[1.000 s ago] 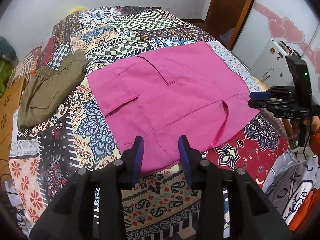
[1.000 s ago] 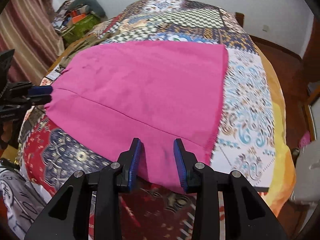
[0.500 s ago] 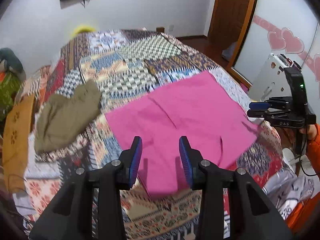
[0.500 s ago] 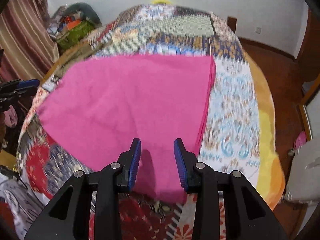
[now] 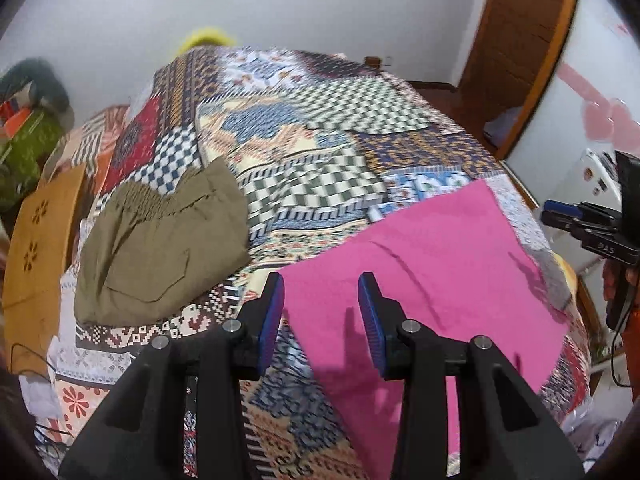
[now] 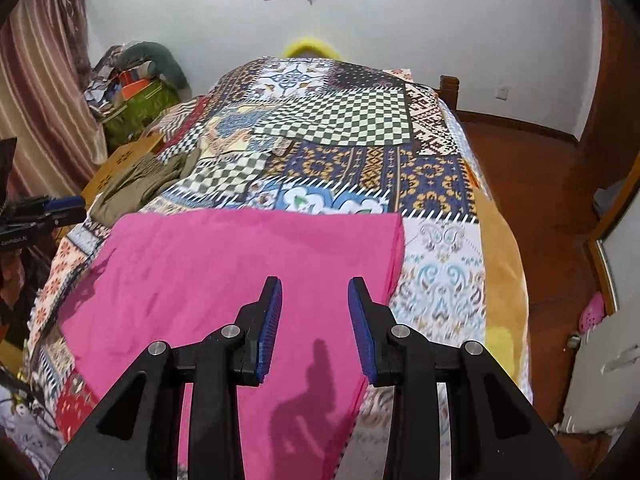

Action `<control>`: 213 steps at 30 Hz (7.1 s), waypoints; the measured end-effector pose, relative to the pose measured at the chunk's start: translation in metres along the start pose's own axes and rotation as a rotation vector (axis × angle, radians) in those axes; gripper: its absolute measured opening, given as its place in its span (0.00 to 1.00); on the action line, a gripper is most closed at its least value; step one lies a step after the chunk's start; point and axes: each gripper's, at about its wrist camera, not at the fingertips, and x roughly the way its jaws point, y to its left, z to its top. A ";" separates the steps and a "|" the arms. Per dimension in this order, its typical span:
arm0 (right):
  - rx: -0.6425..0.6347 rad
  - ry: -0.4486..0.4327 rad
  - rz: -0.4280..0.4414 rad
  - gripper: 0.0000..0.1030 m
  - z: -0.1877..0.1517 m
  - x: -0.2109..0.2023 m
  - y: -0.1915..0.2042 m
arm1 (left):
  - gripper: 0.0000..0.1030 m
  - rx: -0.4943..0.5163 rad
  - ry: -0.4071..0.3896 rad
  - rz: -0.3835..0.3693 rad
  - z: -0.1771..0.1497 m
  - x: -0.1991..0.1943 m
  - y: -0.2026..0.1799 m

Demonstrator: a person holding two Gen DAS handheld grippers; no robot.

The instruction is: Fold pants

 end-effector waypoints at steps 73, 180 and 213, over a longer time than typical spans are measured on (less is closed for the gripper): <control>-0.035 0.017 -0.222 0.03 0.044 0.094 -0.056 | 0.06 -0.086 0.095 0.038 -0.007 0.058 0.027; -0.190 0.083 0.169 0.44 -0.061 0.029 0.103 | 0.47 -0.416 0.108 -0.148 -0.075 0.020 -0.049; -0.404 0.221 0.226 0.45 -0.020 0.081 0.210 | 0.21 -0.125 -0.157 0.236 -0.102 -0.065 -0.015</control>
